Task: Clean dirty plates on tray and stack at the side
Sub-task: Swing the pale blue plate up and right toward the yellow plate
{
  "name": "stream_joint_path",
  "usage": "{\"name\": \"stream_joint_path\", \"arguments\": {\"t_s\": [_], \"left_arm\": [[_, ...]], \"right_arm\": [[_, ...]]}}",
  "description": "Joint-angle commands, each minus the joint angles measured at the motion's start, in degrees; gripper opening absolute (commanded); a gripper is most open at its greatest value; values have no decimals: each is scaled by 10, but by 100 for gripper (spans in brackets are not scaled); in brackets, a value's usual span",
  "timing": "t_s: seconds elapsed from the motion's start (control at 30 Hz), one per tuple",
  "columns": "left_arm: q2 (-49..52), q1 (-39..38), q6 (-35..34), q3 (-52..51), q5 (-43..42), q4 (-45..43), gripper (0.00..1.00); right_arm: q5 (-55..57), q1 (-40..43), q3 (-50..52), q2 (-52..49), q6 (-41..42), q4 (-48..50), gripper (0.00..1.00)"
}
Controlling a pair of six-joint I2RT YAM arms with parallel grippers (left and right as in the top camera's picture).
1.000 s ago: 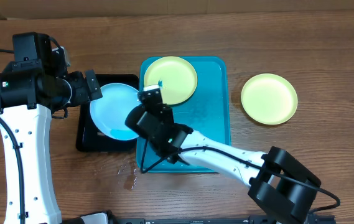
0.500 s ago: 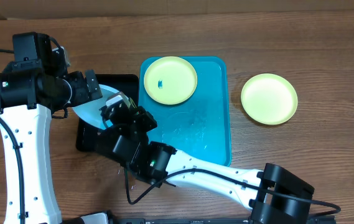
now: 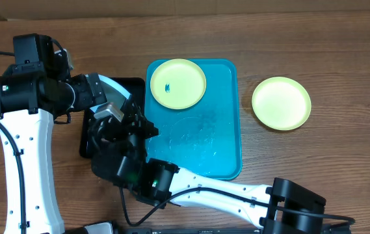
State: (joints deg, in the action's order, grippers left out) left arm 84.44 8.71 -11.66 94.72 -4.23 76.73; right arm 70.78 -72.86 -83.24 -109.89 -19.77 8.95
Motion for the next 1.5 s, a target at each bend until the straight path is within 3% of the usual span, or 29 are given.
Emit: {"name": "stream_joint_path", "arguments": {"t_s": [0.0,1.47], "left_arm": [[2,0,-2,6,2,-3,100],[2,0,-2,6,2,-3,100]], "right_arm": [[17,-10,-17,12,-71,22,4],[16,-10,-17,12,-79,34,4]]}}
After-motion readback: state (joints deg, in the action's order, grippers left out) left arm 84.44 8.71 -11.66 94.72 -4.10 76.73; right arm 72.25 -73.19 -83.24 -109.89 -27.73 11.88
